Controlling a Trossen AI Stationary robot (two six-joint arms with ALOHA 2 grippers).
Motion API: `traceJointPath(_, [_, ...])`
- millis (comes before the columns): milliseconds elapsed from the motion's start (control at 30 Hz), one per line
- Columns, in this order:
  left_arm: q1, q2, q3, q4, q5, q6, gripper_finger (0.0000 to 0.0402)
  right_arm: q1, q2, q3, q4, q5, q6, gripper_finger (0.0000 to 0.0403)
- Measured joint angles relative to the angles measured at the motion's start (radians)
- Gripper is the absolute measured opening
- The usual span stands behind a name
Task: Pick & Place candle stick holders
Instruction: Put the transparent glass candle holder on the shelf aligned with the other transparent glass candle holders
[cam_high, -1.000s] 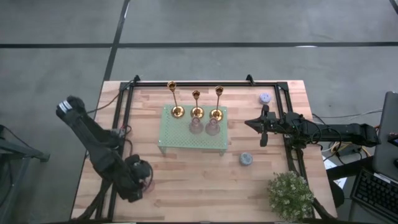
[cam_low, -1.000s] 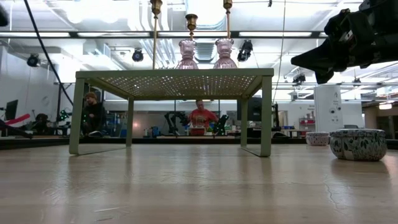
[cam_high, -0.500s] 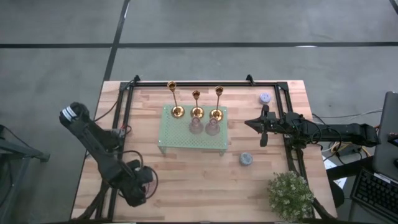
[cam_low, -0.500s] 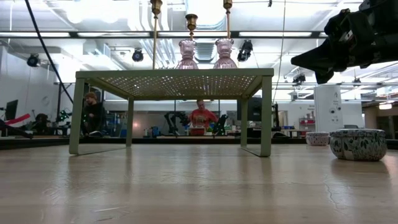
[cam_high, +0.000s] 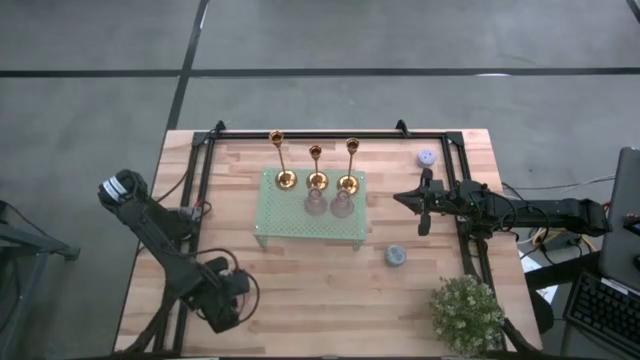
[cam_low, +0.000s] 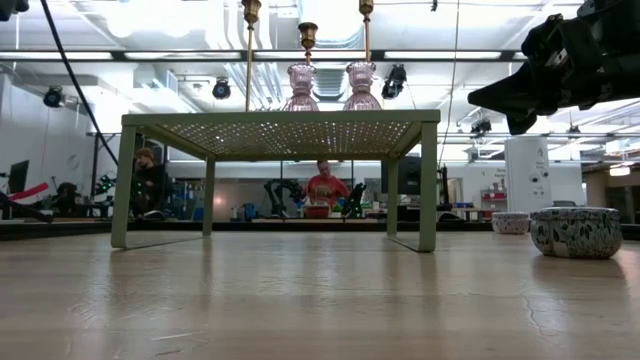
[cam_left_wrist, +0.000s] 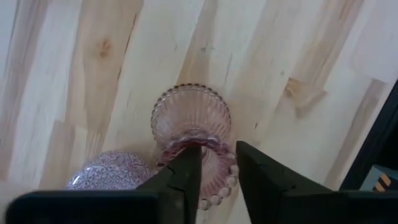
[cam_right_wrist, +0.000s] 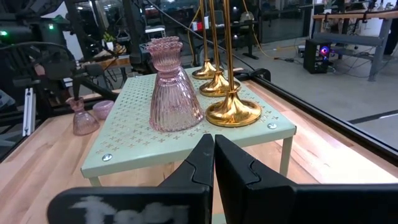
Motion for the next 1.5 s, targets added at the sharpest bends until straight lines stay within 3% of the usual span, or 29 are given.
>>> traceJointPath(167, [0.003,-0.02,-0.001,-0.004,-0.005,0.028,0.0041,0.0,0.001,0.0,0.0,0.0,0.0,0.0008])
traceJointPath(400, [0.02,-0.051,0.004,-0.036,-0.053,0.069,0.0033,0.0,0.001,0.0,0.0,0.0,0.0,0.0008])
traceJointPath(833, [0.122,-0.05,0.074,-0.096,-0.052,0.253,0.003,0.0,0.0,0.0,0.0,0.0,0.0,0.0008])
traceJointPath(967, [0.143,-0.05,0.123,-0.179,-0.058,0.297,0.003,0.0,0.0,0.0,0.0,0.0,0.0,0.0008])
traceJointPath(1267, [0.178,-0.051,0.35,-0.406,-0.277,0.459,0.003,0.0,0.0,0.0,0.0,0.0,0.0,0.0008])
traceJointPath(1500, [0.246,-0.052,0.509,-0.465,-0.378,0.668,0.0029,0.0,0.0,0.0,0.0,0.0,0.0,0.0008])
